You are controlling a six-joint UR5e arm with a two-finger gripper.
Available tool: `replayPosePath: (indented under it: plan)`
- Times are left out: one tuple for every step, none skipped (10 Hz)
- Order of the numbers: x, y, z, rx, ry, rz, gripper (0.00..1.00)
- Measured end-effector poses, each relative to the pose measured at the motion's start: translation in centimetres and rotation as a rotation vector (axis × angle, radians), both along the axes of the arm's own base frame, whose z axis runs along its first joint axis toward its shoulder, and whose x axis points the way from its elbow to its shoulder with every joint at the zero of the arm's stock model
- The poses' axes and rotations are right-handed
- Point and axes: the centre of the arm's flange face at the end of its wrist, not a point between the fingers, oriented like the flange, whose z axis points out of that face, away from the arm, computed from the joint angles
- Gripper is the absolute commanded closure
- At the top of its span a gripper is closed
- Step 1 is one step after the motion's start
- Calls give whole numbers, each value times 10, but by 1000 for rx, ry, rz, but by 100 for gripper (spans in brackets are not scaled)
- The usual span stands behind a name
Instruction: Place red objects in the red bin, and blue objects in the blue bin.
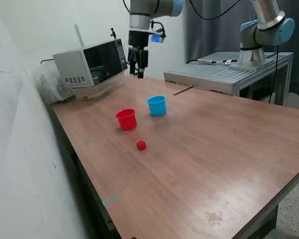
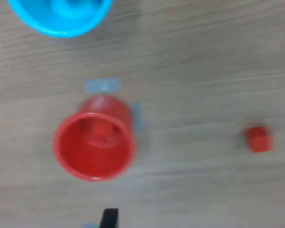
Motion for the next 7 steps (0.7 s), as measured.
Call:
replayPosePath:
  plan:
    - [18, -34, 30, 1, 14, 45, 0]
    - [35, -67, 53, 1, 28, 92, 0]
    - [49, -96, 68, 1, 39, 134, 0]
    - [58, -117, 77, 0, 46, 166, 0]
    - [61, -129, 77, -2, 45, 184, 0]
    - [55, -135, 72, -4, 41, 194, 0]
    - [39, -139, 61, -4, 34, 198, 0]
